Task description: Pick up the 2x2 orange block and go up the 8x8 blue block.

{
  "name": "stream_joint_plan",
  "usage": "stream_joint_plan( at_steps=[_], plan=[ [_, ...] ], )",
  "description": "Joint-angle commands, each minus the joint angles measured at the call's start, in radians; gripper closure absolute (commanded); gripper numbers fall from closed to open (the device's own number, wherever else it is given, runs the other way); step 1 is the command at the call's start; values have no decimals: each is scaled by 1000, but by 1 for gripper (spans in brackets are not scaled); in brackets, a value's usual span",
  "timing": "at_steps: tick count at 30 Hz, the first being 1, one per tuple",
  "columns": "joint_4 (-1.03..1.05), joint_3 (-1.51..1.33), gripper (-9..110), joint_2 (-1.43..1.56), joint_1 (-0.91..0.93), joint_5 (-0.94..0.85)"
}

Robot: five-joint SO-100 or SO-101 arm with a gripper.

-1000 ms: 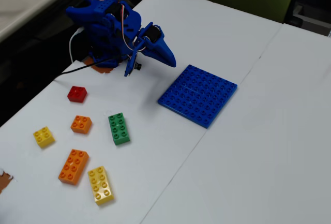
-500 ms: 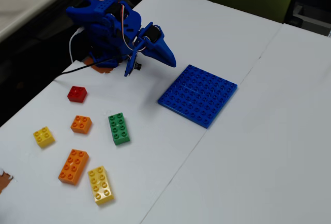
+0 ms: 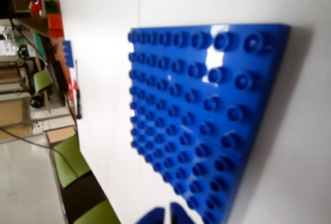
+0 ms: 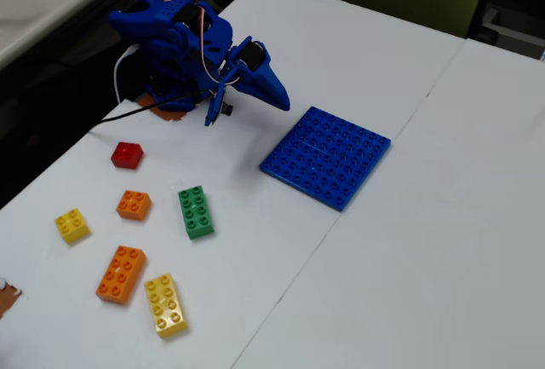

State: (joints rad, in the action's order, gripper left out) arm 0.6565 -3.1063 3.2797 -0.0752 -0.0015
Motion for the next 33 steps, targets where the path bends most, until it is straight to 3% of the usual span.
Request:
stream_joint_plan(
  at_steps=[1, 8, 10, 19, 25, 33],
  plan=[
    [3, -41, 101, 43, -5, -5],
    [-49, -34, 101, 37, 5, -18],
    [-77, 0, 101, -2, 9, -92],
    [-9, 503, 101, -416, 66, -305],
    [287, 928, 101, -733, 112, -695],
    [726, 1276, 101, -985, 230, -1378]
  ],
)
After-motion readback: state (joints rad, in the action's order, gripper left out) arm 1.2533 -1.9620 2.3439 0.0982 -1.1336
